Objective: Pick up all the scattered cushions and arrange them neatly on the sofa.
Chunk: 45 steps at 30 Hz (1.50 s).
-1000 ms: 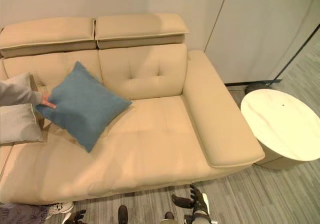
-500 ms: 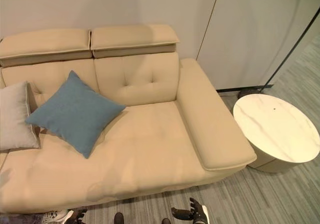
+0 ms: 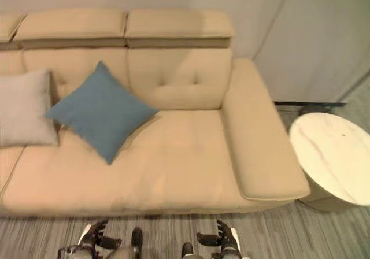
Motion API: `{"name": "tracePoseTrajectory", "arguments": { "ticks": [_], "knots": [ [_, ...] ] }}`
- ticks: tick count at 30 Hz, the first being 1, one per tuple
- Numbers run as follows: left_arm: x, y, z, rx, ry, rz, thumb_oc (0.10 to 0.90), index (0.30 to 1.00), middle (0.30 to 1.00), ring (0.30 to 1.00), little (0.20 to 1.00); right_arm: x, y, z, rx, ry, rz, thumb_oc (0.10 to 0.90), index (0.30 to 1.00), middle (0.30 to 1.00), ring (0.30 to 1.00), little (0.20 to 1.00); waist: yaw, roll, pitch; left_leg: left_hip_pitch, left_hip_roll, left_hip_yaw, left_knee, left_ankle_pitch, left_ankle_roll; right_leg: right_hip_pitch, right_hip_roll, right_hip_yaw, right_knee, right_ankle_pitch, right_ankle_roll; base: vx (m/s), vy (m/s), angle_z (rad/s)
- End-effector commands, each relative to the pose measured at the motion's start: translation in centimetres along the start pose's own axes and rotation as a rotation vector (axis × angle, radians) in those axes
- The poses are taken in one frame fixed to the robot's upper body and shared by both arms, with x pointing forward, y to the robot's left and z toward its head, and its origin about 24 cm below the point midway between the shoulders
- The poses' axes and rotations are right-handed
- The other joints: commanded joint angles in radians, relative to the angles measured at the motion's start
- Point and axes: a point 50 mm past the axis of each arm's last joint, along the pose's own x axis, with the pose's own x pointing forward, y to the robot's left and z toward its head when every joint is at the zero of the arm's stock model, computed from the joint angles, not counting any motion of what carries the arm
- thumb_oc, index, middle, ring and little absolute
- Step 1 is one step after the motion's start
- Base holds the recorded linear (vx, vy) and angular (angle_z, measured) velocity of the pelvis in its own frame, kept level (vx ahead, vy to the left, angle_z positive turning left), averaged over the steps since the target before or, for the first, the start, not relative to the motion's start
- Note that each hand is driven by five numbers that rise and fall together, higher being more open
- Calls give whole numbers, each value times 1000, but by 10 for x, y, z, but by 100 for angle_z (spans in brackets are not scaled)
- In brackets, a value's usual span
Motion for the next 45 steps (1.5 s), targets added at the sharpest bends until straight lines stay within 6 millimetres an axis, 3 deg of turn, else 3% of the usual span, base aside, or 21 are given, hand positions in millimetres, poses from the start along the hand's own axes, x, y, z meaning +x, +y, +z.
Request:
{"name": "tracePoseTrajectory", "arguments": {
  "ticks": [1, 4, 8, 10, 11, 12, 15, 17, 20, 23, 27, 29, 30, 33, 34, 35, 37, 38, 40, 44, 45],
  "knots": [
    [-9, 0, -31, -47, 101, 32, 800, 900, 900, 900, 900, 2, -17, 31, 2, -162, -63, 800, 900, 900, 900, 900, 13, -30, 4, 43, 71, 51, 1, -110, 18, 71, 0, -19, 22, -58, 61, 219, 122, 22],
    [-14, 2, -50, -32, 186, 36, 800, 900, 900, 900, 900, 1, -12, 26, -12, -146, -47, 800, 900, 900, 900, 900, 22, -41, -15, 65, 102, 68, -126, -70, 9, 108, -9, -32, 6, -59, 83, 268, 203, 39],
    [-20, 1, -65, 13, 234, 22, 800, 900, 900, 900, 900, 0, -7, 14, -44, -100, -28, 800, 900, 900, 900, 900, 35, -54, -49, 95, 52, 53, -147, -72, 36, 109, -51, -36, 65, -25, 109, 310, 288, 8],
    [-19, 3, -64, 37, 228, 15, 800, 900, 900, 900, 900, 0, -6, 12, -42, -85, -23, 800, 900, 900, 900, 900, 39, -63, -57, 122, 16, 52, -156, -95, 59, 86, -92, -37, 147, 32, 136, 340, 367, 16],
    [-17, 6, -60, 56, 207, 20, 800, 900, 900, 900, 900, 1, -4, 16, -52, -101, -15, 800, 900, 900, 900, 900, 33, -67, -46, 156, -20, 49, -167, -117, 90, 42, -148, -27, 273, 141, 163, 325, 411, 34],
    [-15, 9, -55, 62, 191, 28, 800, 900, 900, 900, 900, 1, -3, 19, -50, -111, -11, 800, 900, 900, 900, 900, 29, -59, -39, 166, -26, 38, -175, -124, 99, 13, -159, -17, 338, 163, 160, 229, 303, 27],
    [-8, 20, -39, 58, 138, 58, 800, 900, 900, 900, 900, -2, 4, 24, -51, -149, 15, 800, 900, 900, 900, 900, 6, -33, -25, 220, -39, -2, -208, -144, 111, -75, -116, 54, 437, 133, 126, 292, 224, 39],
    [-3, 25, -29, 55, 105, 76, 800, 900, 900, 900, 900, -3, 8, 31, -68, -185, 32, 800, 900, 900, 900, 900, -15, -24, -6, 252, -44, -22, -218, -159, 107, -127, -68, 73, 387, 69, 104, 262, 79, 40],
    [-1, 28, -21, 57, 81, 81, 800, 900, 900, 900, 900, -3, 10, 40, -144, -233, 41, 800, 900, 900, 900, 900, -31, -24, 7, 289, -46, -32, -222, -185, 99, -166, -37, 29, 274, 44, 98, 275, -45, 28],
    [-1, 28, -21, 42, 88, 84, 800, 900, 900, 900, 900, -2, 15, 45, -273, -266, 66, 800, 900, 900, 900, 900, -39, -33, 4, 345, -58, -20, -201, -242, 90, -178, -28, -123, 109, 78, 112, 329, -103, 9],
    [-4, 23, -30, 71, 103, 64, 800, 900, 900, 900, 900, -5, 13, 52, -311, -324, 80, 800, 900, 900, 900, 900, -41, -22, -7, 349, -43, -17, -121, -261, 69, -131, -2, -79, 86, 53, 79, 231, -94, 5],
    [-6, 18, -33, 58, 104, 49, 800, 900, 900, 900, 900, -5, 9, 57, -322, -349, 80, 800, 900, 900, 900, 900, -33, -16, -1, 315, -22, 1, 7, -237, 29, -94, 11, -76, 71, 33, 55, 154, -141, 5],
    [-5, 15, -28, 37, 83, 47, 800, 900, 900, 900, 900, -7, 8, 73, -329, -419, 85, 800, 900, 900, 900, 900, -13, -29, 28, 200, 25, -8, 241, -156, -7, -62, 28, -51, 67, 10, 18, 168, -207, 6],
    [-5, 12, -26, 9, 81, 42, 800, 900, 900, 900, 900, -7, 7, 86, -346, -463, 88, 800, 900, 900, 900, 900, 11, -47, 54, 117, 36, -27, 344, -140, 10, -39, 39, -26, 61, -13, -1, 115, -81, -20],
    [-5, 10, -25, -40, 76, 46, 800, 900, 900, 900, 900, -9, 6, 92, -352, -490, 93, 800, 900, 900, 900, 900, 30, -51, 63, 74, 39, -37, 328, -166, 23, -16, 43, -12, 52, -24, 3, 386, 54, -68],
    [-5, 13, -23, -118, 68, 72, 800, 900, 900, 900, 900, -14, 1, 109, -374, -576, 79, 800, 900, 900, 900, 900, 62, -63, 57, 45, 47, -85, 177, -184, 29, 26, 46, 13, 26, -39, 24, 441, 125, -59],
    [-2, 24, 4, -182, -69, 143, 800, 900, 900, 900, 900, -18, -10, 131, -356, -664, 13, 800, 900, 900, 900, 900, 112, -67, 55, 15, 48, -227, -58, -104, 14, 68, 57, 45, -1, -54, 39, 428, 132, -70],
    [-2, 26, 6, -254, -88, 139, 800, 900, 900, 900, 900, -17, -25, 141, -380, -687, -40, 800, 900, 900, 900, 900, 121, -49, 33, 74, 60, -280, -166, -110, 12, 73, 71, 77, 2, -74, 41, 356, 115, -87],
    [0, 46, 17, -359, -131, 218, 800, 900, 900, 900, 900, -26, -34, 150, -357, -751, -81, 800, 900, 900, 900, 900, 110, -46, 15, 106, 57, -291, -197, -75, 1, 74, 75, 75, 5, -71, 44, 261, 152, -61],
    [0, 85, 63, -625, -333, 342, 800, 900, 900, 900, 900, -50, -60, 207, -306, -983, -194, 800, 900, 900, 900, 900, 89, -79, -7, 128, 45, -262, -230, -72, 4, 30, 46, 115, -14, -33, 77, 110, 136, -25],
    [0, 85, 63, -627, -333, 342, 800, 900, 900, 900, 900, -50, -60, 208, -306, -984, -193, 800, 900, 900, 900, 900, 90, -79, -8, 126, 45, -261, -229, -72, 4, 28, 46, 116, -14, -33, 77, 9, 113, -30]
  ]
}}
